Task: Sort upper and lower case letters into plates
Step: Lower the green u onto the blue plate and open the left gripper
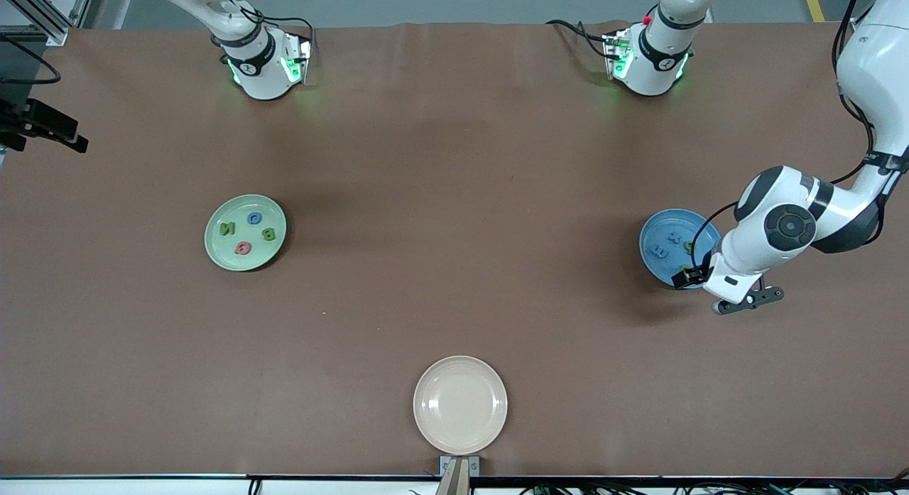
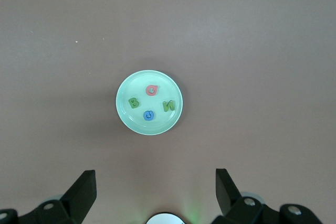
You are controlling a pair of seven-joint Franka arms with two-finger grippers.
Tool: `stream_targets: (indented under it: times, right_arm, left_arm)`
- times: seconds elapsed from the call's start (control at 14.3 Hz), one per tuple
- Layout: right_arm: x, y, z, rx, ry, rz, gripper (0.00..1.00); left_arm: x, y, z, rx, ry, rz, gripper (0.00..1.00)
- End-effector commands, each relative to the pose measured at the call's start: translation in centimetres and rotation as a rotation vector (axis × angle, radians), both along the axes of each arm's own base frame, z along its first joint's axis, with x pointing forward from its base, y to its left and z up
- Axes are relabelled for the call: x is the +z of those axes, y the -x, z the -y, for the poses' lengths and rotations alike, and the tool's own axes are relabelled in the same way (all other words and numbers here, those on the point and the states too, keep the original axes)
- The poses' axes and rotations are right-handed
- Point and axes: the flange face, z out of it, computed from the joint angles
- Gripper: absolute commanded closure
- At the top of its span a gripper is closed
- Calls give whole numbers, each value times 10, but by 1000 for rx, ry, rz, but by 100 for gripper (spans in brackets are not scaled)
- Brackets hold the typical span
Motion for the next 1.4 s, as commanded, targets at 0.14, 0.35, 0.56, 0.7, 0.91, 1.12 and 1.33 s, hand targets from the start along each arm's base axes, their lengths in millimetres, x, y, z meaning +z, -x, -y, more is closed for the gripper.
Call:
stream_targets:
  times: [0.14,0.35,0.56,0.7,0.91,1.12,1.33]
  right_arm:
    - [24,8,-8,9,-22,22,0]
    - [29,12,-4,88,-31,11,0]
    - [34,13,-9,60,-27,12,0]
    - [32,17,-12,52,-31,-19,0]
    - [33,18,-13,47,-31,-21,0]
    - [33,19,-17,26,-39,-27,0]
    - [33,19,-20,8,-38,-26,0]
  left_arm:
    - [12,-11,-3,-55,14,2,0]
    - [22,-15,2,-110,76,-26,1]
    - [17,-13,3,-156,74,-89,1]
    - [18,-12,8,-172,87,-119,0]
    - [21,-13,16,-166,87,-135,0]
    - [30,-13,20,-158,88,-133,0]
    - [31,-12,34,-163,112,-134,0]
